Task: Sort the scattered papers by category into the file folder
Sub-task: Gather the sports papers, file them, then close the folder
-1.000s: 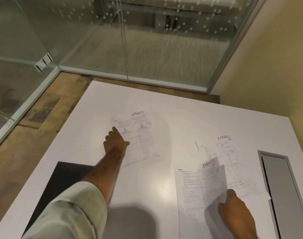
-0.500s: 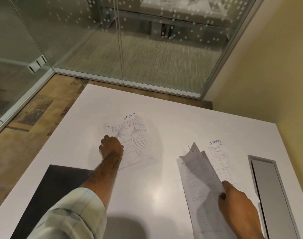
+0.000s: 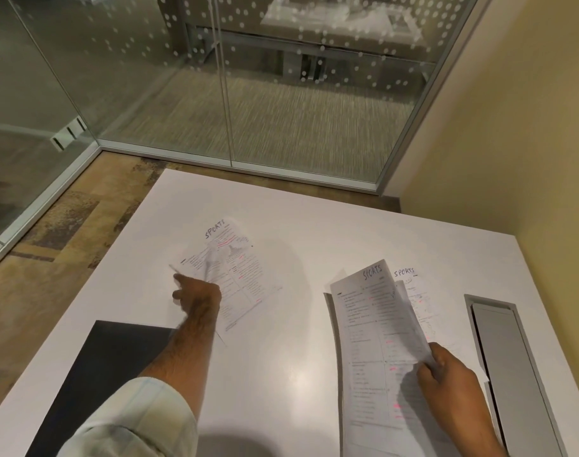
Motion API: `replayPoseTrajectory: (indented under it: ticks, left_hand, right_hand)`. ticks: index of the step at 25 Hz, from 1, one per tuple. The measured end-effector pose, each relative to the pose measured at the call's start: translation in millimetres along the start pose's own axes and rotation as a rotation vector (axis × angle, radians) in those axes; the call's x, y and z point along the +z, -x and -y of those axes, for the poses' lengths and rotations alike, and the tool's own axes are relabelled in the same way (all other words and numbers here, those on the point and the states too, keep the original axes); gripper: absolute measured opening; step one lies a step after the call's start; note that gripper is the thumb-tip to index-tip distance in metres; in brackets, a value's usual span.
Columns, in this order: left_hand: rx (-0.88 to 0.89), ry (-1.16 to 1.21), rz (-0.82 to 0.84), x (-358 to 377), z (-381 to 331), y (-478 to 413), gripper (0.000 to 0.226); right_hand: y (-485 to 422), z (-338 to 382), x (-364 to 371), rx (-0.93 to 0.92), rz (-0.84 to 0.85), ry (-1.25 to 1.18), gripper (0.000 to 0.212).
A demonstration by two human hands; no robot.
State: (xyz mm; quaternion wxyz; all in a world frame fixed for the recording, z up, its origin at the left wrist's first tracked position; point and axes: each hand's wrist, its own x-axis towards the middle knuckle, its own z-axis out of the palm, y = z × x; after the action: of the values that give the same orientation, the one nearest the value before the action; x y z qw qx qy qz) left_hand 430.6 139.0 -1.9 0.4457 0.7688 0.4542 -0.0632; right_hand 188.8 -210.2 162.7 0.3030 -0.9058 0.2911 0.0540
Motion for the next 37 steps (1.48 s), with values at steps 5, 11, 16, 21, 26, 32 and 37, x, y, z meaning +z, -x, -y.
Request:
replayPoseTrajectory:
  ticks: [5,11,16,21,26,32,37]
  left_hand:
    - [-0.114,0.199,0.168,-19,5,1,0.048]
    - [0.25,0.346,0.168,-55,13,61,0.028]
    - [0.335,0.284,0.584,-96,13,130,0.026]
    - [0.195,0.39,1.054,-128,6,209,0.031]
    - [0.238,0.353,1.057,-126,5,259,0.038]
    - [0.496,0.198,0.929,-106,27,279,0.029]
    - [0.554,0.1,0.87,-90,55,289,0.02]
  right_hand:
    - [5,1,-1,-0.009,0.028,-0.068,0.019]
    - [12,28,-24,-0.034,0.11,-0.391,0.026]
    - [4,51,-37,0.023,0.28,-0.78,0.031]
    - [7,54,-38,0.06,0.459,-0.999,0.033]
    - [16,33,-37,0.042,0.508,-1.091,0.039]
    - [23,1,-40,0.035,0.538,-1.045,0.038]
    - [26,-32,-29,-0.027,0.323,-0.909,0.025]
